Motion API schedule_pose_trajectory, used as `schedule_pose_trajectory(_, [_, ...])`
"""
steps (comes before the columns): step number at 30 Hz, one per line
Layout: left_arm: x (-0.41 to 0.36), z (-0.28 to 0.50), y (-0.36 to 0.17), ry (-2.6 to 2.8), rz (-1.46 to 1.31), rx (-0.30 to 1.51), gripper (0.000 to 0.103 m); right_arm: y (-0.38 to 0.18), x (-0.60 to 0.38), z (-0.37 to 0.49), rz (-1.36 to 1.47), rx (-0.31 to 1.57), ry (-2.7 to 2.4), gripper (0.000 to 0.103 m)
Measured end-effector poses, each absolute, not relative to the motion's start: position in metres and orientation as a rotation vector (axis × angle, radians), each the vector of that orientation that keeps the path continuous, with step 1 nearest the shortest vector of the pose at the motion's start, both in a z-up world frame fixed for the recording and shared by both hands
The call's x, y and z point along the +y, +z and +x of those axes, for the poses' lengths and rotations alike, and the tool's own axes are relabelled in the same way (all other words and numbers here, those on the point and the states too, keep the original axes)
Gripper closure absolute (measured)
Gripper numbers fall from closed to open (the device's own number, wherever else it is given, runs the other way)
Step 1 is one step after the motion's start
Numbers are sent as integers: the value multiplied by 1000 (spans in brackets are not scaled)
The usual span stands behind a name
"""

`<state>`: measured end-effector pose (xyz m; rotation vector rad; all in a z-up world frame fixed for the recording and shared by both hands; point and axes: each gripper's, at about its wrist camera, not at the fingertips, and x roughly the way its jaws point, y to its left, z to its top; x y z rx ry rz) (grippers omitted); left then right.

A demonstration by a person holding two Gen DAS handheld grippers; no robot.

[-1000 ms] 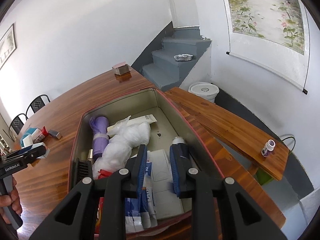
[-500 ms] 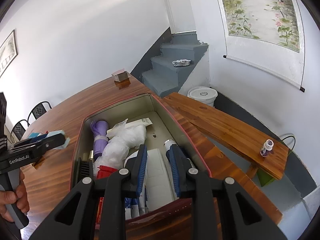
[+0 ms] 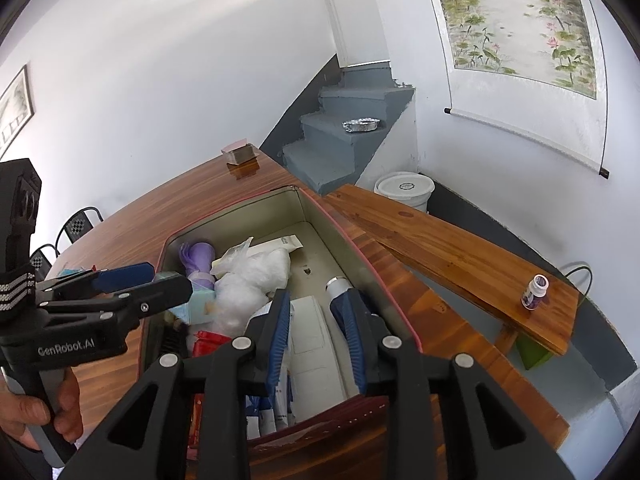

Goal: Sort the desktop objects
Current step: 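Move both open tools back to the remaining items on the table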

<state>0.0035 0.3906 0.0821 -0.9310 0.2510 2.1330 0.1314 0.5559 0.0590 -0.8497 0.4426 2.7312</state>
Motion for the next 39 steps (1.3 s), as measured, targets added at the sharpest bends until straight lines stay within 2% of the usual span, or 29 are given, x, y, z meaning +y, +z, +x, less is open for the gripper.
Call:
schedule_pose_trajectory(12, [340, -17, 83, 2254, -975, 153, 29, 64, 537, 128, -849, 443, 2778, 71])
schedule_pose_trajectory(16, [315, -25, 79, 2315, -1002, 132, 29, 68, 520, 123, -849, 417, 2814, 61])
schedule_pose_trajectory(21, [284, -34, 76, 2378, -1031, 98, 29, 75, 490, 116, -849, 380, 2881, 57])
schedule_pose_trajectory(27, [231, -46, 75, 2514, -1045, 64, 29, 78, 453, 107, -869, 348, 2951, 46])
schedule_pose_trajectory(29, [211, -51, 74, 2579, -1056, 51, 29, 78, 440, 104, -882, 333, 2973, 35])
schedule_pose_trajectory(32, [177, -61, 70, 2645, -1094, -12, 29, 77, 415, 97, -912, 296, 3015, 27])
schedule_pose_trajectory(39, [111, -81, 59, 2789, -1167, -109, 29, 69, 369, 74, -986, 257, 3088, 23])
